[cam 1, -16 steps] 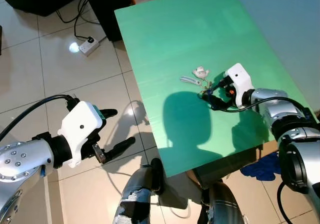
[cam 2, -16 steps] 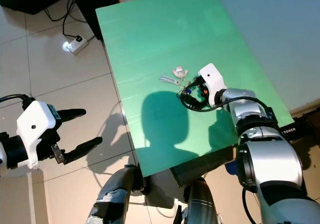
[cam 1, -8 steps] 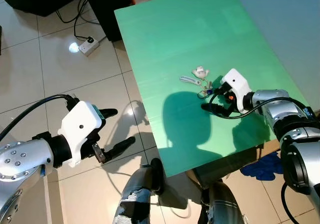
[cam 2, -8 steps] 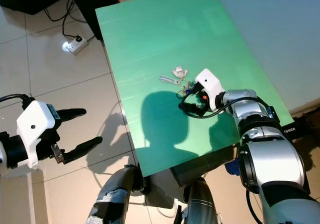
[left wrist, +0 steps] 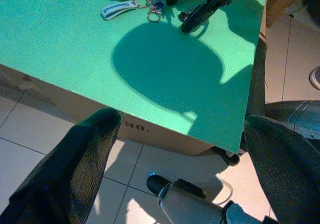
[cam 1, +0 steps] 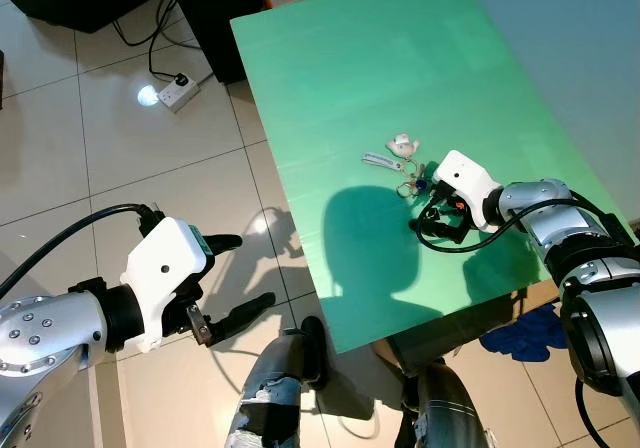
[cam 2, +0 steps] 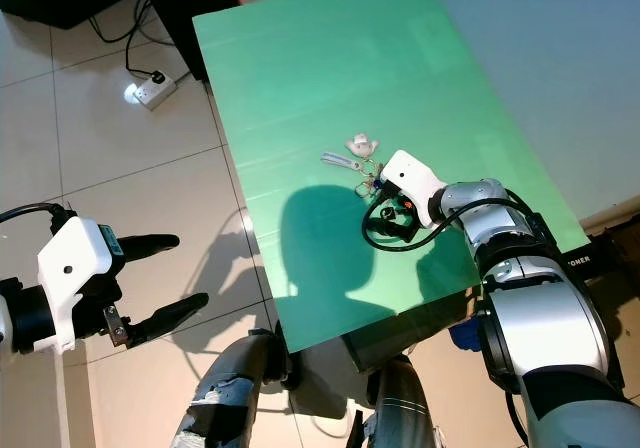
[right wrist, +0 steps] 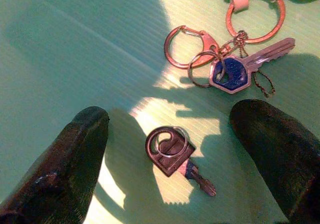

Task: Hang keys on a hook

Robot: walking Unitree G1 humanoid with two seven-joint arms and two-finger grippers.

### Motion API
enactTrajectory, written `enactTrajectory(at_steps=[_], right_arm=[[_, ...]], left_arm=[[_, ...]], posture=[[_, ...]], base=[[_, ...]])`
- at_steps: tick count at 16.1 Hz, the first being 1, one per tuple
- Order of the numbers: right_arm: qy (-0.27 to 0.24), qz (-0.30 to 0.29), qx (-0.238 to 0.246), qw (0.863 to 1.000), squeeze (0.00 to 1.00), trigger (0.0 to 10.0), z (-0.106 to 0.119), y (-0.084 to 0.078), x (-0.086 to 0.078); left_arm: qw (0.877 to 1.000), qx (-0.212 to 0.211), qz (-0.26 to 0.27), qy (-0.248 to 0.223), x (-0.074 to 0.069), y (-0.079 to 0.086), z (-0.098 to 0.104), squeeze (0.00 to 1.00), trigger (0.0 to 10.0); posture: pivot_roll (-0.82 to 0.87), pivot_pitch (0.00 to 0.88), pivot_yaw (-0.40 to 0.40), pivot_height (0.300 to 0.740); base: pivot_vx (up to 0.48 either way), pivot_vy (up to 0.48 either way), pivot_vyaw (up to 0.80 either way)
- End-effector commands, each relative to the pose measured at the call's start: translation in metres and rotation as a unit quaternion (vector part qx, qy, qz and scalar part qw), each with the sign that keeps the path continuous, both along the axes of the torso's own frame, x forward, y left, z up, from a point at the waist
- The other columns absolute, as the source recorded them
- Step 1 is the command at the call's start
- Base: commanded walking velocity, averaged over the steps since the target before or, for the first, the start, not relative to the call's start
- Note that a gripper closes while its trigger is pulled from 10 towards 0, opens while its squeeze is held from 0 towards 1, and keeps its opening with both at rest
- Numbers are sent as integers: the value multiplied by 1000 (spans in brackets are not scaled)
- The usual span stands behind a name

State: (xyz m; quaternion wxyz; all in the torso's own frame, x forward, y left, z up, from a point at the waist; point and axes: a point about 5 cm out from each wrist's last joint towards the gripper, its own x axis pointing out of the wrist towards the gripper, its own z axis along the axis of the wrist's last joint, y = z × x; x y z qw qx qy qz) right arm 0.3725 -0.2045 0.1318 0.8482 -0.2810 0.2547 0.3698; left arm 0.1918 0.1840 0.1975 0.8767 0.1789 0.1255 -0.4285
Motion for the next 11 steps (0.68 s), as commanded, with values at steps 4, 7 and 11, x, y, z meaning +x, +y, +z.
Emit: enactTrajectory(at_steps=[4,7,11], right_arm=[[25,24,-77,996,0,3294,-18,-9,-10],[15,39,-103,994,0,2353,-18,-9,-10],[16,57,-130,990,0,0,-19,-10,-11]], left_arm=[[999,3,-38,38,-11,-4,-3,0,10000],[999,4,-39,37,-10,-5,-2,0,10000],[999,4,-39,35,-9,-5,-1,0,10000]], posture=[[283,406,107,718],[281,402,107,718],[281,401,102,718]], base=[[0,0,0],[0,0,0],[0,0,0]])
